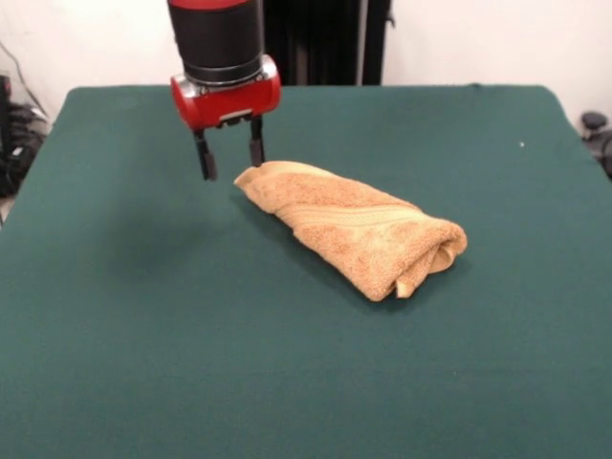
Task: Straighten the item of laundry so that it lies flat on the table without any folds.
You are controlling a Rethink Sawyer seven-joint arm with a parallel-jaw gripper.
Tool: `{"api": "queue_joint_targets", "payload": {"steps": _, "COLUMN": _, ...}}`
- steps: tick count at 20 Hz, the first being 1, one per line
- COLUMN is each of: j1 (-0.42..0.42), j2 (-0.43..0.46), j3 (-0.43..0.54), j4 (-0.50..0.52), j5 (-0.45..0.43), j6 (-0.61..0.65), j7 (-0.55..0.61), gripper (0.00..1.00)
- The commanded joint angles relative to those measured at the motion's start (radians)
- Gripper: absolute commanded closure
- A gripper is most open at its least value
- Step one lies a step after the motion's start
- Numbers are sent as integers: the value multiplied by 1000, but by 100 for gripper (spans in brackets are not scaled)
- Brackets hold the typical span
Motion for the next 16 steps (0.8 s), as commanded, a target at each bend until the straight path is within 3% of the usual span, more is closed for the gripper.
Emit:
{"api": "queue_joint_targets", "payload": {"steps": 1, "j1": 36, "j2": 39, "j3": 58, "j4": -48, "j5": -62, "j6": 120, "j7": -319, "gripper": 0}}
{"api": "queue_joint_targets", "payload": {"steps": 16, "j1": 76, "j2": 78, "j3": 5, "j4": -103, "j5": -87, "j6": 241, "j7": -309, "gripper": 0}}
